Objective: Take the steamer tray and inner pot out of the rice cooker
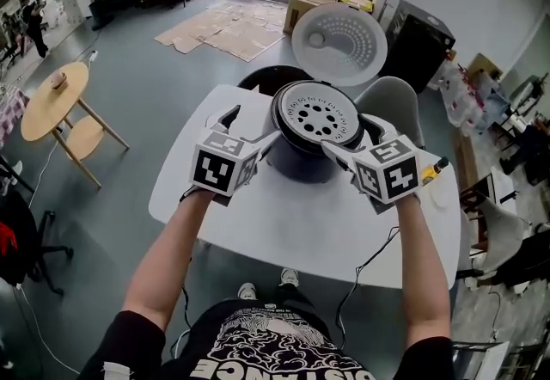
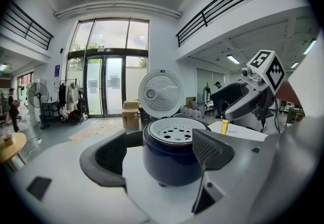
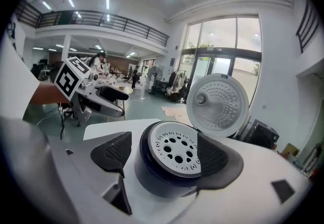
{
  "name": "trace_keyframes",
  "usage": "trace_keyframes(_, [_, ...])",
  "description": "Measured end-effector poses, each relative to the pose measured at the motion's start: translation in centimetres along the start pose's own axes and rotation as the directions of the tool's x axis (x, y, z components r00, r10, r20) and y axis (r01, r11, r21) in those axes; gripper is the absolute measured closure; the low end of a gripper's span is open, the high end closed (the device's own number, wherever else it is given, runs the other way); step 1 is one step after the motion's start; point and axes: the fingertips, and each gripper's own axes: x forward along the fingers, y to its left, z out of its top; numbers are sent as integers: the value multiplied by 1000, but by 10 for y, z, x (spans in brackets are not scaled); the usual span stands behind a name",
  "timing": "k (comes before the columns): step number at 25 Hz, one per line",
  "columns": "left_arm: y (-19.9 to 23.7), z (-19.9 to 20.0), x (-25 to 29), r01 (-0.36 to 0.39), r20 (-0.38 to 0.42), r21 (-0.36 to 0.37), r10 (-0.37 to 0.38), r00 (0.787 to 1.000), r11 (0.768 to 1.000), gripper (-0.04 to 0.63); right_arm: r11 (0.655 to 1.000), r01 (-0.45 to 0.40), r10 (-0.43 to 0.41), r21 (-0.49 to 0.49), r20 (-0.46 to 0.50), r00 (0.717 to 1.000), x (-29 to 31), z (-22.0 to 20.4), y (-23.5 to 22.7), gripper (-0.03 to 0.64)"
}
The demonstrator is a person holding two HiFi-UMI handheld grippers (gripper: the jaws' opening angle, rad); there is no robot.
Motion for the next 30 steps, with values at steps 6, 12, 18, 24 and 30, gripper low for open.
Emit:
trace_keyframes(6, [13, -1, 49, -61, -21, -7, 60, 998, 998, 202, 983, -168, 159, -80, -111, 981, 63, -6, -42, 192])
trace_keyframes(12, [25, -10, 81, -126, -33, -27, 125, 992, 992, 202, 925, -345, 298, -159, -261, 918, 124, -28, -52, 193])
trace_keyframes(18, [32, -14, 99, -183, -42, -90, 180, 983, 979, 202, 878, -460, 388, -131, -369, 845, 174, -46, -66, 206])
trace_keyframes(24, [34, -17, 100, -247, -66, -87, 242, 968, 965, 202, 830, -543, 432, -126, -473, 768, 207, -65, -66, 206])
trace_keyframes(30, [36, -29, 99, -296, -104, -80, 287, 952, 952, 202, 787, -604, 442, -127, -568, 694, 227, -91, -66, 217])
